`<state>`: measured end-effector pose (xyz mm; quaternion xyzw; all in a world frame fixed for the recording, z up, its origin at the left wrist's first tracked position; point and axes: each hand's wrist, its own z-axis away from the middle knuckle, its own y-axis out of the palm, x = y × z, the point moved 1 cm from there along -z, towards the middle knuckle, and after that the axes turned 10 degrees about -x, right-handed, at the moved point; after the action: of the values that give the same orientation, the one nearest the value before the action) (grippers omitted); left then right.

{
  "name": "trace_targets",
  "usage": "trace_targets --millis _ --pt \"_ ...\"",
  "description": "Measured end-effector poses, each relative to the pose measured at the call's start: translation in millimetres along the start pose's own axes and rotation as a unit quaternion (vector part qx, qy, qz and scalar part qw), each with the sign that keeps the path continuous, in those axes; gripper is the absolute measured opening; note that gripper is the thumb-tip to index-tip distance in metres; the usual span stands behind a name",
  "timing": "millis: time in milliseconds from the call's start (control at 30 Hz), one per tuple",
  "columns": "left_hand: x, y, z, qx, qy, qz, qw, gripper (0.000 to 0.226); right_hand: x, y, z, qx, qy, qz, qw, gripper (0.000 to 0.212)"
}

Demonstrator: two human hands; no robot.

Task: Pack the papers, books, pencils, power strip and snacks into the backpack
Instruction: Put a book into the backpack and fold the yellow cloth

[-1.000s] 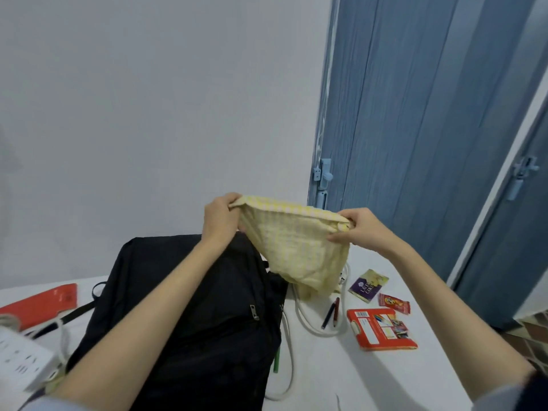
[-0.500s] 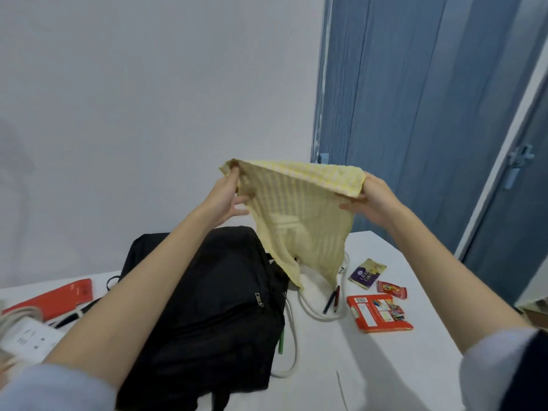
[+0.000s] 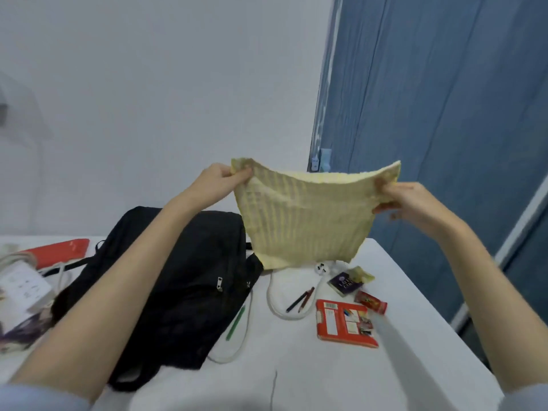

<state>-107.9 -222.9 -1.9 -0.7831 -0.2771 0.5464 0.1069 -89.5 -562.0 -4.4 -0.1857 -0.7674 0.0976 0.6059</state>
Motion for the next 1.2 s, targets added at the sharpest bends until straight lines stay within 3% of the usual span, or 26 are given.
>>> trace_targets --millis 67,133,200,300,400,467,533,600,733,867,1033,1200 --pt "6 15 23 0.06 -0.019 0.042 0.997 0.033 -30 -10 14 0.038 -0.003 0.076 0.996 0.02" --pt "12 31 46 0.141 -0.063 0.14 0.978 0.024 -56 -20 33 0.114 -0.002 0.08 0.99 0.019" --pt "20 39 69 0.22 -0.106 0.185 0.952 0.036 -76 -29 55 0.194 0.027 0.049 0.979 0.024" --pt "34 50 99 0.329 -0.164 0.169 0.915 0.061 -102 -37 82 0.309 0.08 0.008 0.948 0.017" --pt "50 65 128 0.439 -0.224 0.184 0.85 0.043 -126 -37 101 0.389 0.141 0.005 0.911 0.022" --pt "62 77 140 0.47 -0.255 0.176 0.826 0.041 -141 -34 110 0.421 0.16 0.007 0.893 0.021" --pt "71 88 143 0.431 -0.278 0.147 0.846 0.046 -156 -27 112 0.404 0.173 0.011 0.898 0.025" --pt "78 100 138 0.326 -0.283 0.119 0.894 0.047 -171 -18 105 0.323 0.208 -0.003 0.923 0.022" --pt "84 123 116 0.116 -0.227 -0.017 0.967 0.022 -193 -4 81 0.139 0.224 0.009 0.965 0.028" --pt "90 145 101 0.045 -0.207 -0.173 0.962 0.019 -204 12 69 0.083 0.233 0.038 0.968 0.033" --pt "98 161 101 0.048 -0.227 -0.226 0.946 0.026 -206 25 71 0.077 0.297 0.058 0.95 0.045" --pt "96 162 105 0.026 -0.208 -0.241 0.948 0.046 -210 26 65 0.061 0.263 0.174 0.947 0.022"
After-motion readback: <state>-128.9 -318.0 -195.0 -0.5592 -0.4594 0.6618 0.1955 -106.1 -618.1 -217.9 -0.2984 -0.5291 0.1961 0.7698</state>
